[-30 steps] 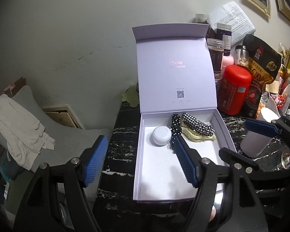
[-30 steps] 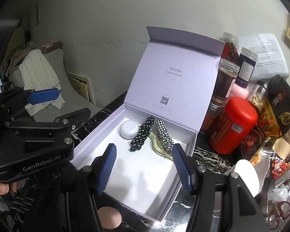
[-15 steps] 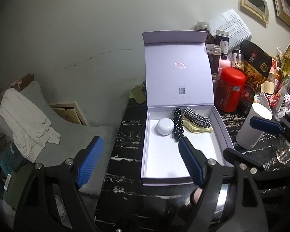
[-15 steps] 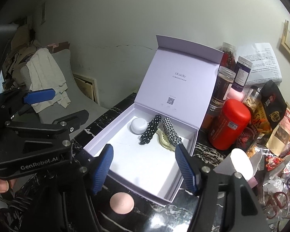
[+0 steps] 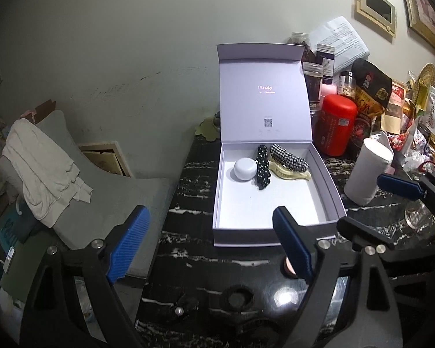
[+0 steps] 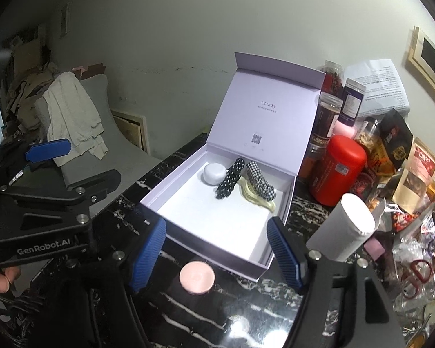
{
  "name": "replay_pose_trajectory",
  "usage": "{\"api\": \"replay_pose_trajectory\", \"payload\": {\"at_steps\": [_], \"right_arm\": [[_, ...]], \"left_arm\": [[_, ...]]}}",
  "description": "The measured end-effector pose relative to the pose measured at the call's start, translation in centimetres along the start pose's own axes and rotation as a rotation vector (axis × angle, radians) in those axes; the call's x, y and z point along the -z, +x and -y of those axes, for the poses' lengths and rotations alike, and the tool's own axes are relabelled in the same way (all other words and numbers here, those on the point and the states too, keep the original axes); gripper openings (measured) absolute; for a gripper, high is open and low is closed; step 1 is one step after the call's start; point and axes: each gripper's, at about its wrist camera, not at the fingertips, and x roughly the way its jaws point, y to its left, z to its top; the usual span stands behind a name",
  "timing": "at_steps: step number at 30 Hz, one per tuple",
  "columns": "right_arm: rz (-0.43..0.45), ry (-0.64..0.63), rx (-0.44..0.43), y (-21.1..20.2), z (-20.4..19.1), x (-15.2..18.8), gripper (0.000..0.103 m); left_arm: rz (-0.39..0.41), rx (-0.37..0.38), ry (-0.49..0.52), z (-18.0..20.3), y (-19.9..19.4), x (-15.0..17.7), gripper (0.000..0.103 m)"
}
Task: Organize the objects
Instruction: 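Withdraw both grippers up and away from the box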
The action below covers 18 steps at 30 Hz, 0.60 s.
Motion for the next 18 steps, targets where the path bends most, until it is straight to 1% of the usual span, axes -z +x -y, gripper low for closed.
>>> {"api": "replay_pose_trajectory", "payload": {"at_steps": [8, 18], "right_arm": [[-0.022, -0.009, -0.015, -0.4, -0.8, 2.1, 0.074], [-0.067, -0.011, -0.03, -0.3, -1.8, 5.2, 0.074]], "left_arm": [[-0.027, -0.009, 0.001, 0.3, -1.1, 2.7, 0.087], [-0.082, -0.001, -0.015, 0.3, -1.0, 5.9, 0.087]]}}
